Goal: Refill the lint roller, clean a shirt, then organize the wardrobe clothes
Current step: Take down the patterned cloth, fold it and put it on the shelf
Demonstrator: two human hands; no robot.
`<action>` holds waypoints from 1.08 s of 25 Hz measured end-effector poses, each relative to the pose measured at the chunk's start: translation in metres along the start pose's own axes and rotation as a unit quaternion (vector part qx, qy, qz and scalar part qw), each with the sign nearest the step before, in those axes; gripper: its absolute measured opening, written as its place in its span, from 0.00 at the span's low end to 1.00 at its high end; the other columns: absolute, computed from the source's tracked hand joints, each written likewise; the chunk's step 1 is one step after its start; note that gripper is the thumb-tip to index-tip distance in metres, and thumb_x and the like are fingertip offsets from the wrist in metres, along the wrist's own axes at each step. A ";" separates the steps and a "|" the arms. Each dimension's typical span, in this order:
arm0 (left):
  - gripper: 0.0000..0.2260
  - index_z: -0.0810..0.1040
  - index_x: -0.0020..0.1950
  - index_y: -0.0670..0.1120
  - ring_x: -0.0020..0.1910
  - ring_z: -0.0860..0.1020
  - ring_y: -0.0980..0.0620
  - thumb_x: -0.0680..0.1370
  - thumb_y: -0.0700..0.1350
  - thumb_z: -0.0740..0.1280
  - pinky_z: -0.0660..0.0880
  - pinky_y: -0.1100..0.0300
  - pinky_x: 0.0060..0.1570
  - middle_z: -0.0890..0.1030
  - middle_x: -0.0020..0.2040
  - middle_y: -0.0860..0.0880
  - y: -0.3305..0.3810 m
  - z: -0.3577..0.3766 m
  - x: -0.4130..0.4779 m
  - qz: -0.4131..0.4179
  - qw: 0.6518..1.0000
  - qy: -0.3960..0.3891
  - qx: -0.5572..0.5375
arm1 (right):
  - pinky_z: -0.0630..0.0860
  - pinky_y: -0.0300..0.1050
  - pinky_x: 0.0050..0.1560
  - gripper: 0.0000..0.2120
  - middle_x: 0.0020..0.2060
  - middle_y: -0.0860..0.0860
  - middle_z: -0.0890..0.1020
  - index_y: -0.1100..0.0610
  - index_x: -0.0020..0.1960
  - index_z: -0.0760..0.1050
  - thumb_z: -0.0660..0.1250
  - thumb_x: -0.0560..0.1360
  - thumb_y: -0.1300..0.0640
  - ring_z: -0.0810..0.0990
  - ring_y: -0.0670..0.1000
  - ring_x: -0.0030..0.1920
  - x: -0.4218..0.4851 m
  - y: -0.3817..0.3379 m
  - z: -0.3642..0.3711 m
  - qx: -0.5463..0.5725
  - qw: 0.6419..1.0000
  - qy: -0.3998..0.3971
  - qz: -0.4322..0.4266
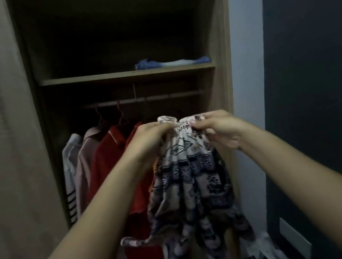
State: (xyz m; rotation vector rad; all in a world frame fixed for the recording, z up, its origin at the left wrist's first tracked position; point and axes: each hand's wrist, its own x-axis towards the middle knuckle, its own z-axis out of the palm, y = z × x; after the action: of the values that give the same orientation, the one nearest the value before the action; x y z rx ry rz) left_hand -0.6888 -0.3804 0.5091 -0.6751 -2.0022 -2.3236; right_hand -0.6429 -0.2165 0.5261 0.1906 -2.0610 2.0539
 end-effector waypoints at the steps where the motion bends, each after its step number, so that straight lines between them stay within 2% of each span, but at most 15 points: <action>1: 0.06 0.81 0.46 0.36 0.40 0.82 0.44 0.74 0.38 0.69 0.78 0.54 0.42 0.83 0.42 0.38 -0.001 0.007 -0.002 0.023 1.000 -0.006 0.015 | 0.76 0.32 0.31 0.10 0.33 0.50 0.83 0.64 0.55 0.77 0.65 0.73 0.69 0.80 0.43 0.31 0.000 0.000 0.005 -0.001 1.000 0.003 -0.008; 2: 0.07 0.82 0.50 0.37 0.46 0.83 0.43 0.75 0.39 0.68 0.79 0.52 0.48 0.84 0.47 0.39 -0.004 0.010 -0.004 0.042 0.998 -0.017 0.031 | 0.76 0.31 0.30 0.12 0.34 0.50 0.83 0.64 0.56 0.76 0.65 0.73 0.69 0.80 0.43 0.30 0.000 0.001 0.009 -0.004 1.000 0.008 -0.015; 4: 0.09 0.82 0.55 0.41 0.53 0.82 0.48 0.77 0.41 0.66 0.77 0.53 0.57 0.84 0.51 0.43 -0.010 0.007 -0.007 0.075 0.993 -0.051 0.080 | 0.77 0.32 0.33 0.15 0.39 0.53 0.82 0.65 0.60 0.73 0.65 0.74 0.69 0.81 0.43 0.33 -0.002 0.006 0.010 -0.022 0.999 0.013 -0.023; 7: 0.11 0.81 0.58 0.44 0.54 0.82 0.50 0.79 0.43 0.64 0.76 0.52 0.60 0.84 0.53 0.45 -0.019 0.004 -0.009 0.110 0.984 -0.082 0.110 | 0.78 0.33 0.34 0.16 0.41 0.54 0.81 0.65 0.63 0.71 0.62 0.75 0.69 0.83 0.43 0.32 -0.004 0.013 0.008 0.012 0.999 0.007 -0.035; 11: 0.13 0.82 0.56 0.50 0.53 0.82 0.46 0.75 0.54 0.68 0.76 0.44 0.59 0.85 0.51 0.46 -0.027 0.000 -0.008 0.120 0.986 -0.038 0.105 | 0.77 0.31 0.37 0.14 0.41 0.51 0.83 0.65 0.63 0.71 0.58 0.78 0.66 0.83 0.42 0.37 -0.007 0.015 0.006 0.044 0.997 -0.039 -0.051; 13: 0.16 0.80 0.59 0.49 0.52 0.83 0.50 0.73 0.52 0.72 0.78 0.48 0.58 0.84 0.52 0.48 -0.029 0.002 -0.012 0.124 0.989 -0.015 0.084 | 0.79 0.32 0.43 0.15 0.48 0.53 0.82 0.62 0.64 0.71 0.57 0.79 0.66 0.82 0.43 0.43 -0.007 0.017 0.003 0.023 0.996 -0.059 -0.068; 15: 0.20 0.75 0.61 0.46 0.51 0.83 0.51 0.71 0.47 0.74 0.79 0.53 0.54 0.83 0.54 0.48 -0.032 0.005 -0.015 0.131 0.989 -0.007 0.068 | 0.78 0.40 0.53 0.14 0.54 0.54 0.80 0.57 0.62 0.73 0.62 0.77 0.63 0.80 0.47 0.50 -0.002 0.023 -0.001 -0.063 0.990 -0.049 -0.118; 16: 0.20 0.74 0.61 0.45 0.50 0.83 0.50 0.71 0.45 0.74 0.80 0.56 0.51 0.82 0.54 0.48 -0.034 0.006 -0.016 0.137 0.989 -0.013 0.060 | 0.78 0.45 0.55 0.12 0.55 0.55 0.80 0.55 0.59 0.75 0.65 0.76 0.59 0.80 0.48 0.50 0.000 0.025 -0.002 -0.117 0.982 -0.027 -0.145; 18: 0.16 0.74 0.61 0.42 0.46 0.83 0.51 0.74 0.40 0.71 0.80 0.60 0.45 0.83 0.49 0.48 -0.038 0.008 -0.016 0.149 0.988 -0.033 0.037 | 0.77 0.48 0.54 0.15 0.53 0.52 0.78 0.51 0.57 0.74 0.68 0.73 0.48 0.78 0.46 0.46 0.003 0.028 -0.003 -0.265 0.942 0.052 -0.197; 20: 0.12 0.74 0.60 0.41 0.41 0.82 0.54 0.77 0.38 0.67 0.79 0.63 0.41 0.83 0.43 0.49 -0.039 0.009 -0.018 0.145 0.988 -0.061 0.008 | 0.69 0.46 0.56 0.25 0.54 0.47 0.74 0.49 0.60 0.71 0.61 0.71 0.35 0.73 0.45 0.51 0.006 0.028 -0.009 -0.475 0.835 0.114 -0.255; 21: 0.12 0.73 0.61 0.41 0.40 0.82 0.55 0.78 0.38 0.65 0.79 0.63 0.40 0.83 0.41 0.49 -0.039 0.009 -0.020 0.140 0.987 -0.073 -0.001 | 0.66 0.47 0.56 0.30 0.54 0.46 0.75 0.49 0.61 0.70 0.54 0.70 0.30 0.73 0.46 0.54 0.007 0.026 -0.013 -0.537 0.791 0.096 -0.279; 22: 0.12 0.71 0.61 0.41 0.40 0.82 0.54 0.78 0.37 0.65 0.80 0.62 0.41 0.83 0.42 0.48 -0.040 0.010 -0.021 0.141 0.987 -0.077 -0.002 | 0.67 0.49 0.54 0.34 0.51 0.45 0.77 0.49 0.59 0.71 0.48 0.68 0.27 0.74 0.47 0.53 0.008 0.026 -0.017 -0.557 0.775 0.052 -0.293; 24: 0.12 0.67 0.57 0.44 0.41 0.82 0.53 0.77 0.37 0.66 0.79 0.60 0.43 0.82 0.45 0.45 -0.041 0.010 -0.023 0.158 0.985 -0.070 -0.006 | 0.71 0.48 0.43 0.32 0.40 0.44 0.77 0.48 0.49 0.70 0.44 0.67 0.24 0.77 0.48 0.43 0.008 0.023 -0.020 -0.550 0.784 -0.014 -0.287; 25: 0.13 0.65 0.54 0.46 0.41 0.81 0.53 0.77 0.37 0.67 0.79 0.59 0.44 0.80 0.47 0.44 -0.043 0.008 -0.025 0.170 0.983 -0.068 -0.008 | 0.69 0.46 0.39 0.28 0.38 0.45 0.76 0.48 0.46 0.68 0.45 0.69 0.26 0.77 0.51 0.41 0.011 0.020 -0.020 -0.569 0.770 -0.016 -0.288; 27: 0.15 0.64 0.49 0.50 0.44 0.79 0.51 0.75 0.42 0.70 0.77 0.55 0.46 0.76 0.48 0.46 -0.056 -0.003 -0.028 0.194 0.978 -0.068 0.032 | 0.65 0.46 0.38 0.25 0.42 0.52 0.80 0.53 0.48 0.69 0.50 0.73 0.32 0.79 0.57 0.46 0.021 0.011 -0.017 -0.631 0.712 0.010 -0.309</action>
State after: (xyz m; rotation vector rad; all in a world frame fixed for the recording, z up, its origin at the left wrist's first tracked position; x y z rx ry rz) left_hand -0.6802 -0.3804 0.4473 -1.1321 -1.7825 -2.0266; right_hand -0.6650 -0.1981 0.5204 0.4807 -2.3911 0.0539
